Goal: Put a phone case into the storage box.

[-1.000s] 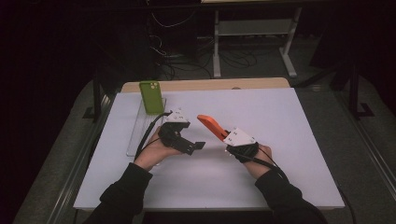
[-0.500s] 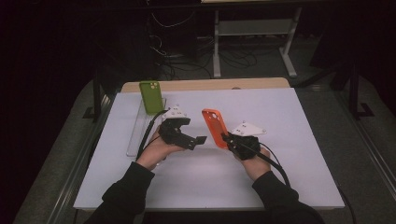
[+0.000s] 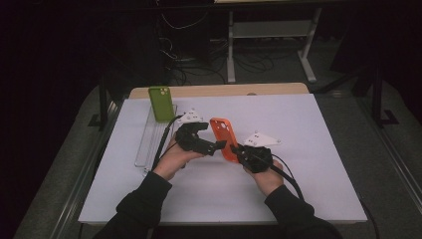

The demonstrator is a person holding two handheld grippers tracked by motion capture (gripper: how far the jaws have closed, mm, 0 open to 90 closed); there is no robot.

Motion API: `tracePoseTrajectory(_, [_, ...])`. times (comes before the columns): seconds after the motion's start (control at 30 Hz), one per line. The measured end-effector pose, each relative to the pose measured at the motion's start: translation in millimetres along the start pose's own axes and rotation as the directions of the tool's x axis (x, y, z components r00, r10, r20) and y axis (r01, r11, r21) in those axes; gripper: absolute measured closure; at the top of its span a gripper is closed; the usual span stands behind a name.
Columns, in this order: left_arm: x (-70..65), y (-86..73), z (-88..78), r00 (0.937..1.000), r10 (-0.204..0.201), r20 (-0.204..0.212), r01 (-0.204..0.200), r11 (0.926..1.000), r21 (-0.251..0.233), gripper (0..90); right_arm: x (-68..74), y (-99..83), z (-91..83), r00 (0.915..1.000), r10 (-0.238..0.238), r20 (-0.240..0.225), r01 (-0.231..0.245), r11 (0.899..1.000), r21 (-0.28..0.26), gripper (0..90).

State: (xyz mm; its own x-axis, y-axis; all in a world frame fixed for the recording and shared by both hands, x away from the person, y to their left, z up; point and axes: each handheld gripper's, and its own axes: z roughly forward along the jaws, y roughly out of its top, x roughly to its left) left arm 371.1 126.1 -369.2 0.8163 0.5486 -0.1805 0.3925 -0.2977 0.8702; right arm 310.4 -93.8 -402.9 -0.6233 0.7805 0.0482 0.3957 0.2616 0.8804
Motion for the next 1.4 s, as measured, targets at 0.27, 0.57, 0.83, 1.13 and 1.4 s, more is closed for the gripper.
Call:
tracePoseTrajectory(0.27, [-2.0, 3.1, 1.7, 0.9997, -0.009, 0.021, 0.009, 0.9995, -0.029, 0.0, 8.3, -0.5, 3.8, 0.9998, -0.019, -0.009, 0.019, 1.0, 0.0, 81.9])
tracePoseTrajectory(0.57, [-3.2, 4.2, 2.4, 0.9985, -0.041, 0.037, 0.043, 0.9972, -0.062, 0.0, 14.4, -1.3, 5.8, 0.9998, 0.001, -0.022, -0.001, 1.0, -0.002, 81.9])
tracePoseTrajectory(0.83, [-6.2, 4.7, 2.7, 0.9973, -0.063, 0.037, 0.066, 0.9941, -0.086, 0.0, 20.5, -4.3, 9.3, 0.9994, -0.015, -0.032, 0.016, 1.0, 0.017, 81.6])
tracePoseTrajectory(1.13, [-8.8, 3.6, 2.1, 0.9973, -0.074, -0.005, 0.073, 0.9916, -0.107, 8.5, 20.4, -4.6, 9.5, 0.9993, -0.027, -0.025, 0.028, 0.999, 0.02, 81.4])
tracePoseTrajectory(1.4, [-9.8, 1.5, -0.7, 0.9977, -0.065, -0.02, 0.062, 0.9905, -0.123, 14.1, 21.6, -5.4, 10.1, 0.9988, -0.039, -0.028, 0.04, 0.999, 0.021, 80.9])
